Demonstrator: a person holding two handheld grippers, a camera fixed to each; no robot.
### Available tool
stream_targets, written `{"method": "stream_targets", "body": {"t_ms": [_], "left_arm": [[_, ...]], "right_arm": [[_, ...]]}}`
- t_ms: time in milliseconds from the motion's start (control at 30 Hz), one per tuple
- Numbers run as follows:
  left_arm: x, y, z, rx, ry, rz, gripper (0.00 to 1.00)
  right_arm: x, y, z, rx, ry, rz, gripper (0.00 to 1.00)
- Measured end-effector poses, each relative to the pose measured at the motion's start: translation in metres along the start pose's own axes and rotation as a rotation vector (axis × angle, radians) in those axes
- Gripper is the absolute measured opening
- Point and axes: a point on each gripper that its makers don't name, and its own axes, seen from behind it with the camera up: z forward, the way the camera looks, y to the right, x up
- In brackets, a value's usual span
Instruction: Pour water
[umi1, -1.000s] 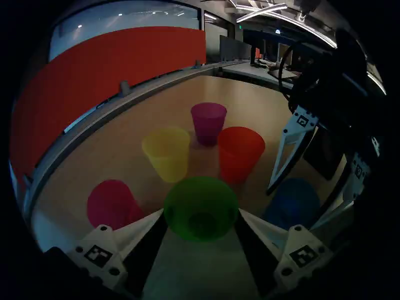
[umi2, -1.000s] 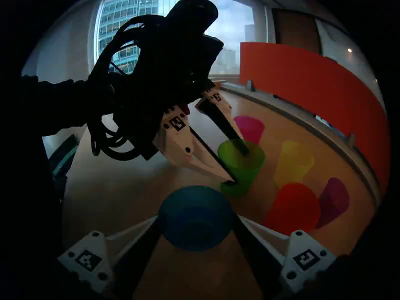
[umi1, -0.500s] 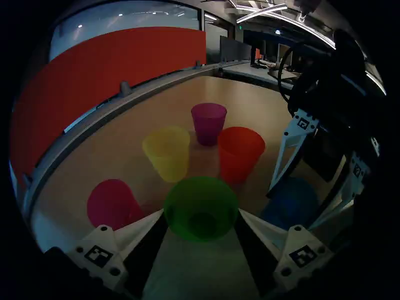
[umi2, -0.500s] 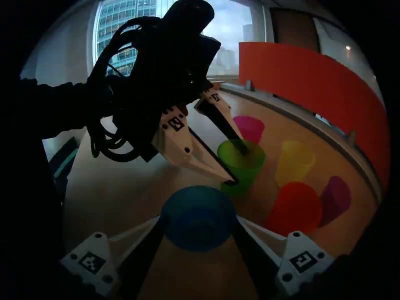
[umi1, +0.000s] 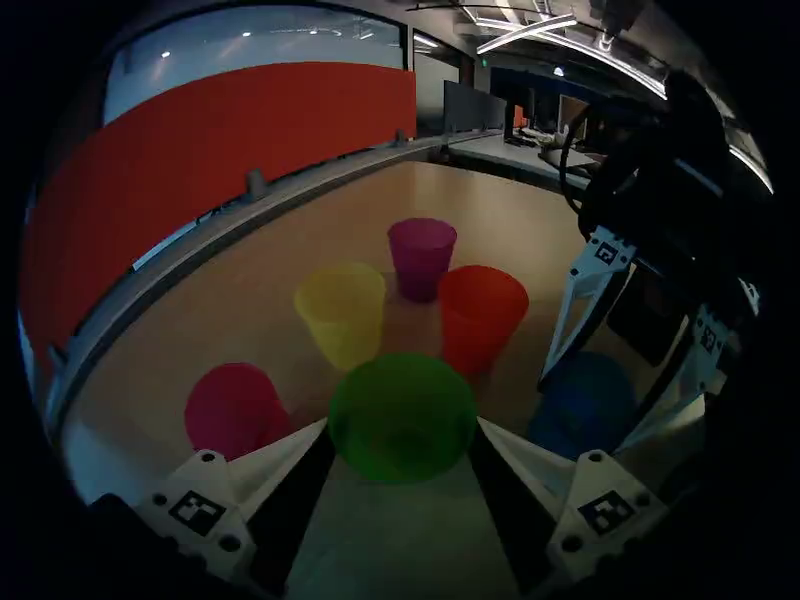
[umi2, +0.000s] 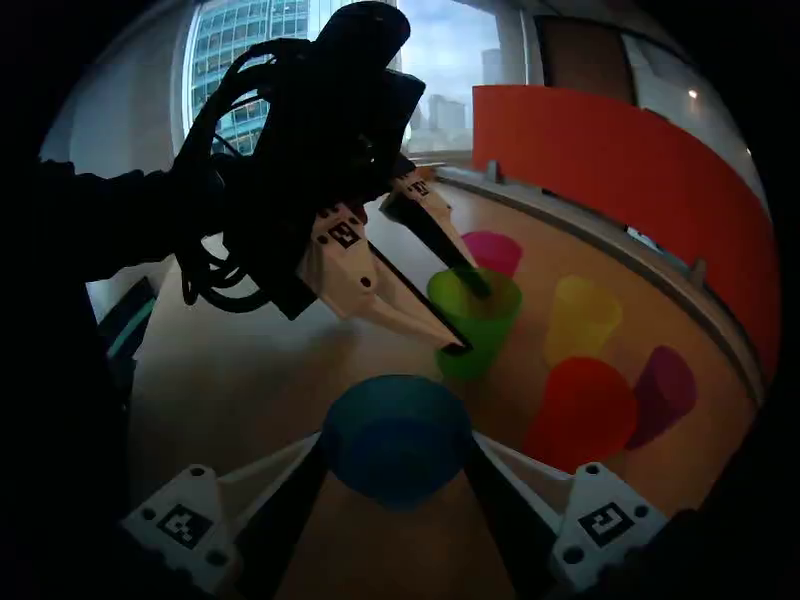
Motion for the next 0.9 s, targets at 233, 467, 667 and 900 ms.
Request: {"method": "stream_targets", "body": {"t_ms": [233, 467, 667, 900], "left_arm": [[0.011, -0.001, -0.015, 0.014, 0.039, -0.014, 0.86], [0.022, -0.001, -0.034, 0.031, 0.081, -0.022, 0.86], [0.032, -0.003, -0.051, 0.058, 0.120, -0.015, 0.86], [0.046, -0.004, -0.071, 0.084, 0.174, -0.022, 0.86]], "right_arm": [[0.009, 0.002, -0.014, -0.016, 0.031, 0.012, 0.92], [0.018, 0.007, -0.030, -0.040, 0.066, 0.021, 0.92], [0.027, 0.009, -0.044, -0.060, 0.099, 0.024, 0.91], [0.039, 0.013, -0.063, -0.092, 0.145, 0.027, 0.92]]}}
